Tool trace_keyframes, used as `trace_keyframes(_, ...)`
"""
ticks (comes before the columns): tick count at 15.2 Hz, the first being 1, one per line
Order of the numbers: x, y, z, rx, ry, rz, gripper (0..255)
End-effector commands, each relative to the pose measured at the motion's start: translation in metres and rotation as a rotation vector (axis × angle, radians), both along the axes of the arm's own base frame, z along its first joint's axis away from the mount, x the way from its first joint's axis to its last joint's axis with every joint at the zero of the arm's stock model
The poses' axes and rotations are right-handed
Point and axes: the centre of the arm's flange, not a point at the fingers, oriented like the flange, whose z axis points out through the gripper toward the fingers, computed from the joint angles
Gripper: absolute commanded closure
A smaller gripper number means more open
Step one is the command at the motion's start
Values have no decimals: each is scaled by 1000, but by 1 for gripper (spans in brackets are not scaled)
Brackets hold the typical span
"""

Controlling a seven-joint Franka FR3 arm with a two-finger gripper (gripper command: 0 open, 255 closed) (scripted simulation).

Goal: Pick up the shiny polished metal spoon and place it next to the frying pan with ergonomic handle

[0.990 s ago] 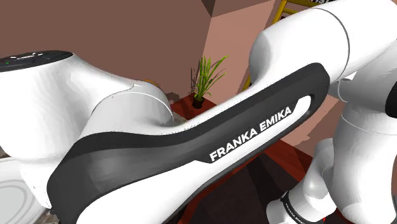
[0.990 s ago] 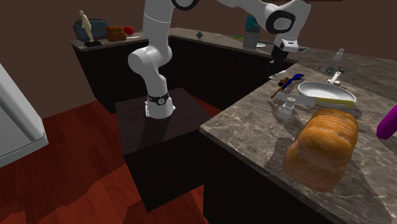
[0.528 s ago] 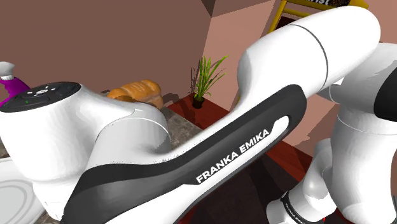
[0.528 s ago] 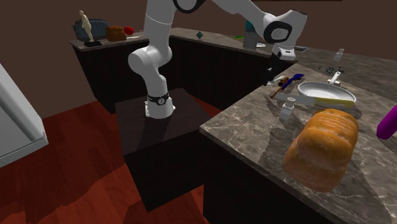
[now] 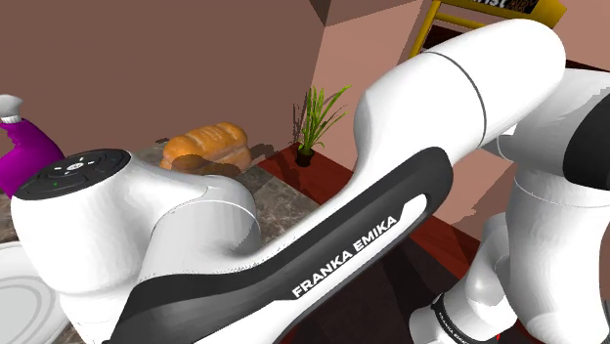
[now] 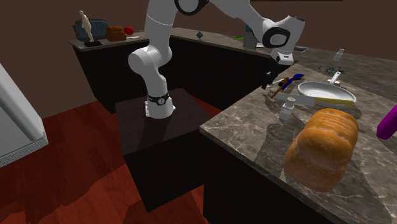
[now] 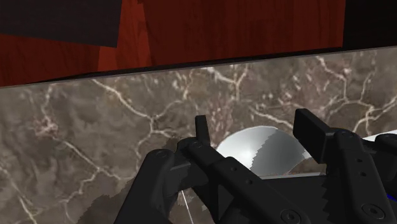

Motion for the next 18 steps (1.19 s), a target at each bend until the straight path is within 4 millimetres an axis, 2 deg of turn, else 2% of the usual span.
trace_keyframes(1, 1, 0, -1, -1, 0, -2, 255)
trace_keyframes(3, 1, 0, -1, -1, 0, -2, 255)
trace_keyframes(4, 0, -1, -1, -1, 0, -2, 0)
trace_keyframes(9, 1, 0, -1, -1, 0, -2, 0)
trace_keyframes(13, 9, 0, 49, -1, 0, -2, 0)
trace_keyframes(18, 9, 0, 49, -1, 0, -2, 0)
